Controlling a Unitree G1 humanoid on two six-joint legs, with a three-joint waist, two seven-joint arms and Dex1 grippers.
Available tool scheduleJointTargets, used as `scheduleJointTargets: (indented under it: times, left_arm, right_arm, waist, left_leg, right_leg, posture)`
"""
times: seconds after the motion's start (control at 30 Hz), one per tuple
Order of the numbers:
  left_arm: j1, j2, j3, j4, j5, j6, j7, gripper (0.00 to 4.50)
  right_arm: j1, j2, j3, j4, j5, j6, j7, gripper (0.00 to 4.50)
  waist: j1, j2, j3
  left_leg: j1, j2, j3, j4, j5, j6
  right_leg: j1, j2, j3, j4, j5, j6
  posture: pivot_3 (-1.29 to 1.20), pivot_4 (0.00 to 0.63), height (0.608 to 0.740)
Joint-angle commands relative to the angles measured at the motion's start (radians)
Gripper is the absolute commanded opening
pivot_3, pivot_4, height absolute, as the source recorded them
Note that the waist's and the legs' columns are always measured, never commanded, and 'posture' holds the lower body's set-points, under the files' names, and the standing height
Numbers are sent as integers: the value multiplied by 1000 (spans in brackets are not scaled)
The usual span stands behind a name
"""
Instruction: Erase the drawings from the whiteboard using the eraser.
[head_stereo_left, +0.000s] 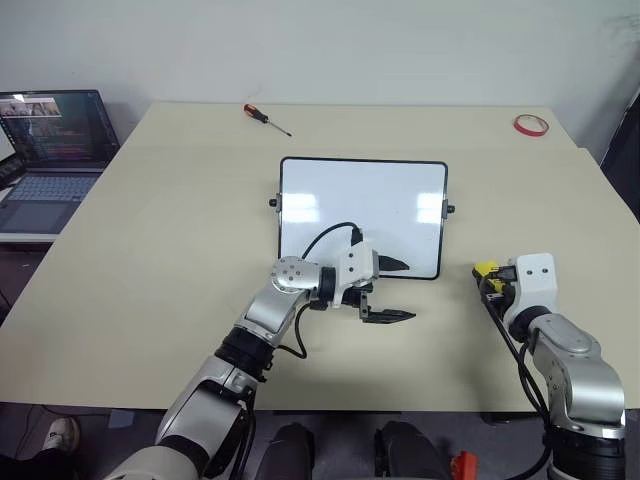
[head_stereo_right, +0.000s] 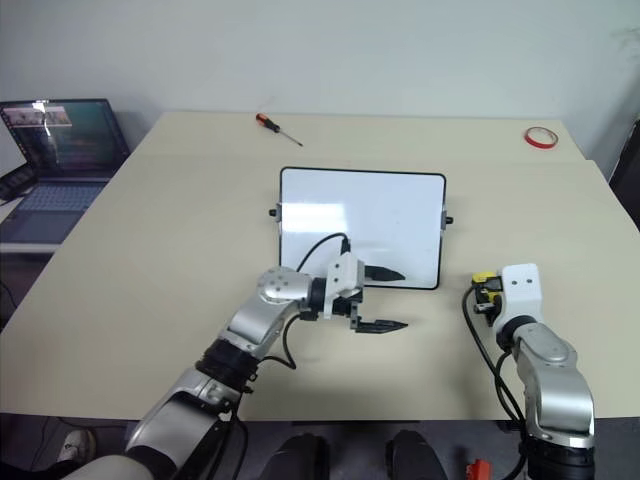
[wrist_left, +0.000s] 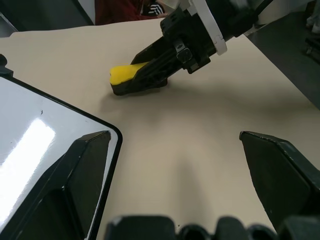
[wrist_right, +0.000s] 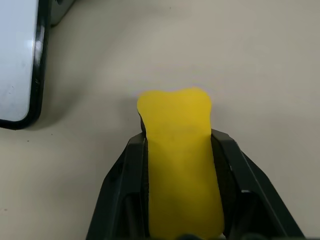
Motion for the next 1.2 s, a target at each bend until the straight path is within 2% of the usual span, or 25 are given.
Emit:
scheduleJointTargets:
  times: [0.03, 0.53, 0.6, 0.67, 0.83, 0.87, 1.07, 1.2]
  left_arm:
    - [18, 4, 11, -62, -6, 5, 4, 4500]
    - [32, 24, 15, -96, 0, 24, 24, 4500]
    - [31, 24, 16, -97, 0, 25, 25, 4500]
    - [29, 25, 17, -95, 1, 24, 26, 4500]
    - [30, 29, 17, -96, 2, 25, 25, 4500]
    - [31, 30, 17, -97, 2, 25, 24, 4500]
    - [44, 60, 43, -129, -10, 45, 35, 4500]
    - [119, 119, 181, -278, -48, 137, 163, 4500]
  right_arm:
    - [-23, -20, -31, 15, 23, -14, -14, 1265]
    - [-48, -22, -60, 61, 89, 17, -63, 1265]
    - [-46, -23, -67, 63, 100, 17, -70, 1988]
    - [-44, -32, -63, 64, 105, 9, -70, 2508]
    - [-51, -40, -59, 60, 104, 1, -76, 4305]
    - [-51, -42, -56, 58, 101, -2, -76, 4483]
    - [-54, -29, -53, -11, 104, 20, -106, 4483]
    - [-20, -18, -24, -148, 81, -35, -134, 4483]
  waist:
    - [-1, 0, 0]
    - [0, 0, 0]
    - [0, 0, 0]
    - [0, 0, 0]
    - [0, 0, 0]
    - [0, 0, 0]
    - [-1, 0, 0]
    - [-7, 1, 0]
  left_leg:
    - [0, 0, 0, 0, 0, 0]
    - [0, 1, 0, 0, 0, 0]
    - [0, 1, 0, 0, 0, 0]
    - [0, 1, 0, 0, 0, 1]
    - [0, 1, 0, 0, 0, 1]
    - [0, 1, 0, 0, 0, 1]
    - [0, 1, 0, 0, 0, 1]
    - [0, 3, 1, 0, 0, 1]
  right_leg:
    - [0, 0, 0, 0, 0, 0]
    - [0, 0, 0, 1, 0, 0]
    - [0, 0, 0, 1, 0, 0]
    - [0, 0, 0, 1, 0, 0]
    - [0, 0, 0, 1, 0, 0]
    - [0, 0, 0, 1, 0, 0]
    - [0, 0, 0, 1, 0, 0]
    - [-2, 0, 2, 2, 0, 0]
  posture:
    - [0, 150, 740]
    - [0, 150, 740]
    - [0, 150, 740]
    - [0, 150, 740]
    - [0, 150, 740]
    - [0, 150, 740]
    - [0, 150, 740]
    - [0, 150, 740]
